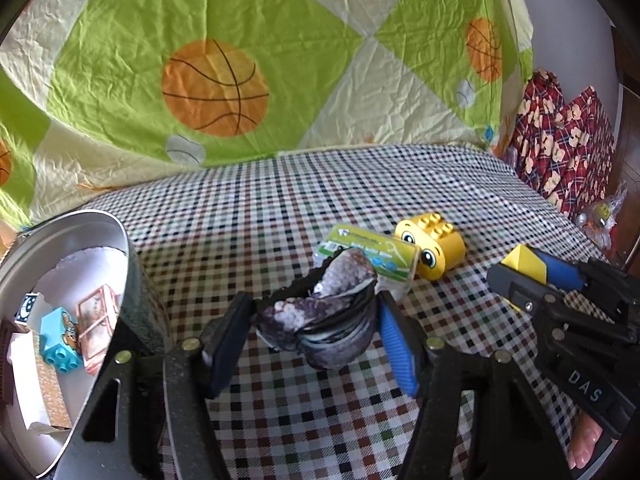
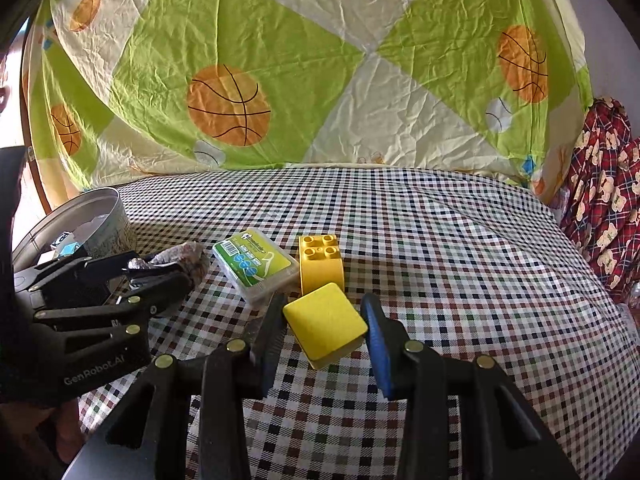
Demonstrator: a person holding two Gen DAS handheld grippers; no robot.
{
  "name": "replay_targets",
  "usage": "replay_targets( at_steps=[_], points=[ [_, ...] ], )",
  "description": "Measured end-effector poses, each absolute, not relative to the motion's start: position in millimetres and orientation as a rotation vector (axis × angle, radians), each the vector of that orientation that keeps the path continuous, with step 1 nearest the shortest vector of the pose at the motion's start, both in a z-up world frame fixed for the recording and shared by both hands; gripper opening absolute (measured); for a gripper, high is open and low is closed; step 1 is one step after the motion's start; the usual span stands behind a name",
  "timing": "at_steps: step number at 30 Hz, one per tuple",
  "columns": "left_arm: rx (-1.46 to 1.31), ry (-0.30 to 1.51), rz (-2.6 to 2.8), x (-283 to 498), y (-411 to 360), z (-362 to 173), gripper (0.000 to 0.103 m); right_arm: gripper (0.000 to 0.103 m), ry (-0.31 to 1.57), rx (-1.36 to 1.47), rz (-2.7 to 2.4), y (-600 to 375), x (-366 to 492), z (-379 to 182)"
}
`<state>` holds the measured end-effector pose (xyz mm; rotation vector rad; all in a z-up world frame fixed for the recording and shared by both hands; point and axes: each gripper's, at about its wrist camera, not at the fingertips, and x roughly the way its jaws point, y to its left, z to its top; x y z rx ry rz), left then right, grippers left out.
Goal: Organize rigid objects
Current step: 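Grasp the grey crumpled pouch with the left tool while the right tool grasps the yellow square block, then carry the grey pouch and yellow square block over the tin with both tools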
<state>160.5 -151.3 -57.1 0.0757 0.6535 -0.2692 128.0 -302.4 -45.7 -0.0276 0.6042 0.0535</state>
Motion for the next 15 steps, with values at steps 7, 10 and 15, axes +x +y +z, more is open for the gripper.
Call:
replay_targets(
  at_steps=[7,10,15],
  points=[
    [0.071,0.577,-0.226,147.9,-145.5,-49.5,0.063,0.04,0.554,-0.028,0.071,-299.5,118.9,-39.6],
    [0.065,0.554,-0.208,143.9,-142.1,-47.5,0.063,0.04,0.534,-0.036,0.076,-296.5,115.3,-37.1],
    [0.059,0.518,-0.184,137.5,-137.2,-44.1,0.063,0.04,0.499,-0.045,0.084,-294.7,109.3,-33.2]
  ],
)
